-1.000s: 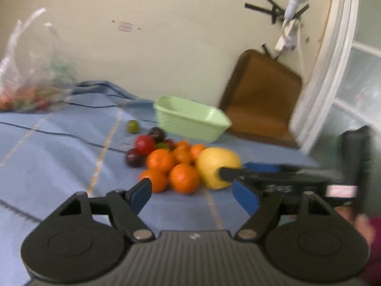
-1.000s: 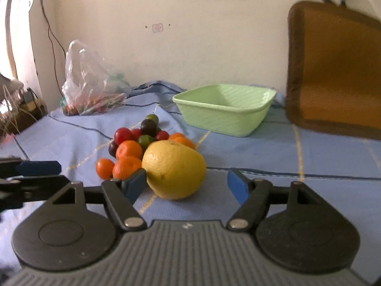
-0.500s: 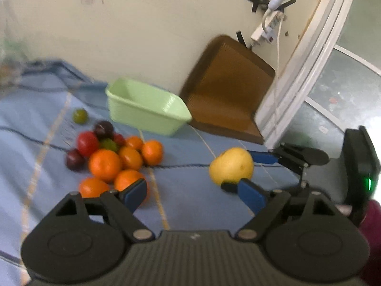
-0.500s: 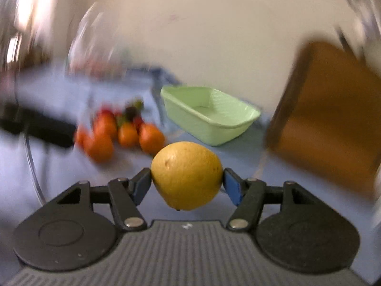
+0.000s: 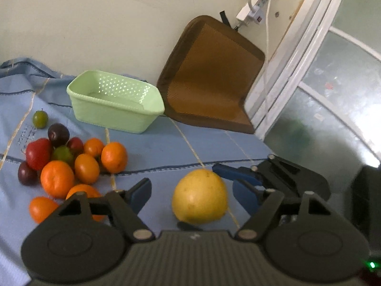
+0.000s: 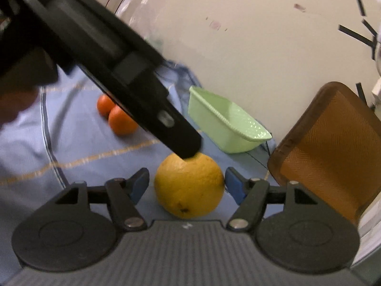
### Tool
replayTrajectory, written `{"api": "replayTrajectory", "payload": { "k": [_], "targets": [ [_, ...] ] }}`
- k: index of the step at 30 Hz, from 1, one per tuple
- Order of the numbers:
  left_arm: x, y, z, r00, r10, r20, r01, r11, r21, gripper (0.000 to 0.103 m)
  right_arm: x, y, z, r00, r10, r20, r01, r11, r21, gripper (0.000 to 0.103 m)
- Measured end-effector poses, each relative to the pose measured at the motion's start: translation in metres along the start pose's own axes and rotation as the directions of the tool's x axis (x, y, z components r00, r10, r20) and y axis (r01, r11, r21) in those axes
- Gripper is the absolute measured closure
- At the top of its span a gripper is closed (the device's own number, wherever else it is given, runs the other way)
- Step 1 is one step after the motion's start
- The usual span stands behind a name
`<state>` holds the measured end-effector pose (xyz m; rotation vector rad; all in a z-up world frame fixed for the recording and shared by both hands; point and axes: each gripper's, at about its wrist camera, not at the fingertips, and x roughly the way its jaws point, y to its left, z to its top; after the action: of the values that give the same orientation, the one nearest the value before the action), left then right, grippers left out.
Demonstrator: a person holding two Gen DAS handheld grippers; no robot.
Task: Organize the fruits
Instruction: 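Grasp the yellow grapefruit with the right tool and lift it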
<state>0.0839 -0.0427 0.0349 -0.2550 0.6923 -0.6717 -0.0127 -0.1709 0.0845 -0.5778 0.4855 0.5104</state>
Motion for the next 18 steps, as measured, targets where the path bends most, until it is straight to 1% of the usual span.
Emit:
{"api": "replayTrajectory", "payload": {
  "k": [1, 3, 4, 5, 7, 10, 13, 15, 18],
  "targets": [
    [0.004, 0.0, 0.0, 1.0, 0.008, -0.006, -0.008, 1.0, 0.0, 0.029, 0.002, 0.0, -0.001, 1.0, -0.004, 0.014, 0.004, 1.0, 0.011, 0.028],
    [0.01, -0.001, 0.0, 0.999, 0.028, -0.019, -0.028, 1.0, 0.005, 0.031, 0.011, 0.0, -0.004, 1.0, -0.023, 0.011, 0.022, 0.999, 0.035, 0.028],
    [0.014, 0.0, 0.0, 0.999, 0.041, -0.025, -0.041, 0.999, 0.005, 0.029, 0.016, 0.001, -0.005, 1.0, -0.026, 0.008, 0.025, 0.999, 0.045, 0.026],
    [0.015, 0.001, 0.0, 0.999, 0.041, -0.027, -0.042, 0.999, -0.004, 0.029, 0.019, 0.0, -0.007, 1.0, -0.024, 0.01, 0.024, 0.998, 0.056, 0.024],
    [0.016, 0.005, 0.003, 0.999, 0.04, -0.028, -0.041, 0.999, -0.019, 0.029, 0.023, -0.002, -0.005, 1.0, -0.02, -0.011, 0.02, 0.997, 0.074, 0.024],
    [0.019, 0.006, 0.008, 0.998, 0.066, -0.018, -0.067, 0.998, -0.023, 0.028, 0.02, -0.001, -0.004, 1.0, -0.028, 0.008, 0.027, 0.997, 0.077, 0.022],
    [0.022, 0.008, 0.015, 0.995, 0.104, -0.012, -0.104, 0.994, -0.032, 0.028, 0.005, 0.002, -0.005, 0.999, -0.034, 0.02, 0.033, 0.996, 0.078, 0.022],
    [0.024, 0.007, 0.019, 0.991, 0.131, -0.006, -0.131, 0.991, -0.023, 0.03, -0.004, 0.0, -0.005, 0.999, -0.031, 0.026, 0.029, 0.996, 0.086, 0.022],
    [0.025, 0.01, 0.022, 0.993, 0.119, -0.014, -0.12, 0.992, -0.036, 0.031, -0.004, -0.01, -0.009, 1.0, -0.02, 0.018, 0.018, 0.993, 0.12, 0.022]
  ]
}}
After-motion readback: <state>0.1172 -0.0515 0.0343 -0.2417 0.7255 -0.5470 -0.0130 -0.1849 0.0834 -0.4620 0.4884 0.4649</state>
